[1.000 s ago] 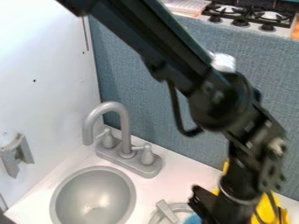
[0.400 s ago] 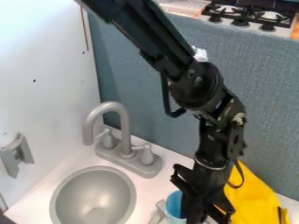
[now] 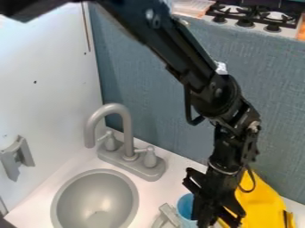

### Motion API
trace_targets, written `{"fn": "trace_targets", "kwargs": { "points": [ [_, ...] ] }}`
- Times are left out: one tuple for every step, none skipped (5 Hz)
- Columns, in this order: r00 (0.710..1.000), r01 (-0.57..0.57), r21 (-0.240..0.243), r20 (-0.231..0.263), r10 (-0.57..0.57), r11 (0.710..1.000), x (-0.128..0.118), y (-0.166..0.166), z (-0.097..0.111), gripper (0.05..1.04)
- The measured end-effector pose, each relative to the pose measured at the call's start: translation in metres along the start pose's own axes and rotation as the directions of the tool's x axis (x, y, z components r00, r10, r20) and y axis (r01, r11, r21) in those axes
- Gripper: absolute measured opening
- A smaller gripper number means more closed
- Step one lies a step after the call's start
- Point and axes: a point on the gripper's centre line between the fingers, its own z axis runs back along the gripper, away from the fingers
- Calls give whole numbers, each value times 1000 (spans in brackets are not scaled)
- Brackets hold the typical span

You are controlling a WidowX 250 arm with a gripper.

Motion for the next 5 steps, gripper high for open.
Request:
{"fn": "trace_targets", "kwargs": {
  "points": [
    [999,-3,8,-53,4,1000,3,0,-14,86],
    [996,-11,12,-93,12,1000,1,1,-17,86],
    [996,-5,4,-93,5,1000,0,0,-19,118],
    [992,-18,22,-123,20,1000,-5,3,-18,324],
    [993,-36,23,-112,39,999,-4,3,-14,596]
  ]
}}
